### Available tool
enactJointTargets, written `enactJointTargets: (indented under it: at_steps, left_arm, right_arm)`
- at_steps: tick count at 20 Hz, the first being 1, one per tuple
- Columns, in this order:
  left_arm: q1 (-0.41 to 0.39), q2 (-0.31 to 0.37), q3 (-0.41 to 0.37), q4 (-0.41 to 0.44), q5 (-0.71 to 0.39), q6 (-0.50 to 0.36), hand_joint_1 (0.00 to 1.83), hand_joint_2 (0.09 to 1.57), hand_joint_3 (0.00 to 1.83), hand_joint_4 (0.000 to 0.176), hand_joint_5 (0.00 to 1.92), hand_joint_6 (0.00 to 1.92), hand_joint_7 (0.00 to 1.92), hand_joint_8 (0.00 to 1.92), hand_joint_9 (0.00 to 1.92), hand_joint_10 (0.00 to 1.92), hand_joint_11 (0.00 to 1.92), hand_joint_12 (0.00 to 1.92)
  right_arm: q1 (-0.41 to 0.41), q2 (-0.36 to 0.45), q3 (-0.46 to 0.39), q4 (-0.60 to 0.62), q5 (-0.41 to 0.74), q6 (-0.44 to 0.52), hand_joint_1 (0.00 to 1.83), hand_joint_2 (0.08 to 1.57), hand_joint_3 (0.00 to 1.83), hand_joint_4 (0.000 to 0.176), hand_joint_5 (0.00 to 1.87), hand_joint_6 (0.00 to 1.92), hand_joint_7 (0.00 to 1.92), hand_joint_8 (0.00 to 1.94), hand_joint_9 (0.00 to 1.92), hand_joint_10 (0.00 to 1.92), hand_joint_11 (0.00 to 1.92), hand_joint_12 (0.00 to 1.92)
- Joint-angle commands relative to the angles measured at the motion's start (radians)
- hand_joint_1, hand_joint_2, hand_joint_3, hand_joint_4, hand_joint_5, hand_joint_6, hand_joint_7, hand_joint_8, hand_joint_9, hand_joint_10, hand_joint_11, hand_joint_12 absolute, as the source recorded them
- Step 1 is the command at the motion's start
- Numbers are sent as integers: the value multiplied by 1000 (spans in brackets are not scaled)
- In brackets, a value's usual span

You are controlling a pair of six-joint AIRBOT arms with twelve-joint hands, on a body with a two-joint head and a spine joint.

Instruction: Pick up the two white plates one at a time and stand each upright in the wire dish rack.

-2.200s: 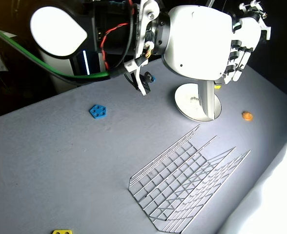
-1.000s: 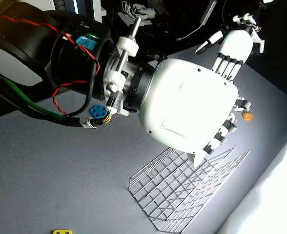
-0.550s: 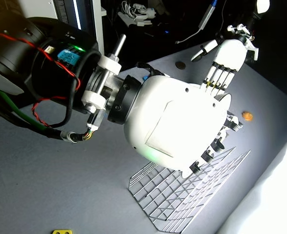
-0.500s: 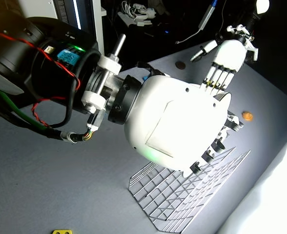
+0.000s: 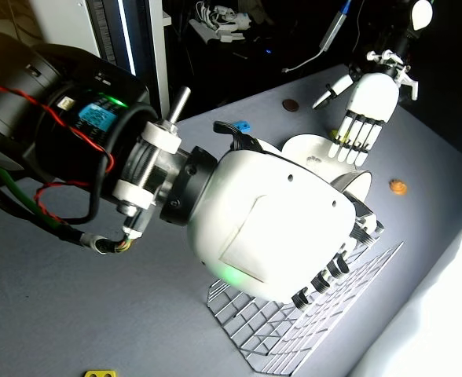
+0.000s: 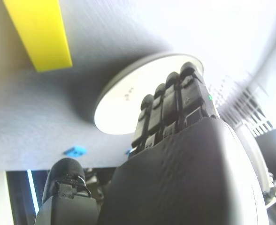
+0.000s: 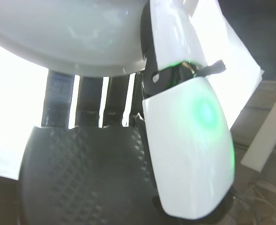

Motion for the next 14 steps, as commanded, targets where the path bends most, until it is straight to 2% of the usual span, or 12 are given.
enactJointTargets:
  at_steps: [1,4,6,8,13,14]
  left_arm:
    - [-4,0,9,-52,-28,0,0,1070,3,0,0,0,0,0,0,0,0,0]
    - [2,-2,13,-52,-27,0,0,1074,4,0,0,0,0,0,0,0,0,0]
    - [3,-2,14,-52,-27,0,0,1067,1,0,0,0,0,0,0,0,0,0]
    - [0,-2,14,-52,-27,0,0,1070,2,0,0,0,0,0,0,0,0,0]
    - [-10,-1,15,-53,-29,0,0,1078,5,0,0,0,0,0,0,0,0,0]
    - [-13,0,15,-53,-30,0,0,1073,3,0,0,0,0,0,0,0,0,0]
  right_arm:
    - [11,7,6,22,134,26,1372,1118,2,0,912,1089,956,1023,922,1085,848,1031]
    - [11,4,24,20,131,31,1374,1113,0,0,930,1054,968,1006,924,1091,850,1037]
    - [7,1,41,-57,133,113,1375,1110,0,0,930,1053,979,987,936,1070,860,1033]
    - [5,1,49,-89,149,144,1374,1112,1,0,918,1075,982,974,928,1086,859,1039]
    - [-6,-13,78,-96,131,194,1375,1108,0,0,930,1074,980,966,944,1058,838,1008]
    - [-7,-14,82,-96,131,196,1378,1097,0,0,959,1023,1002,942,968,1016,863,991]
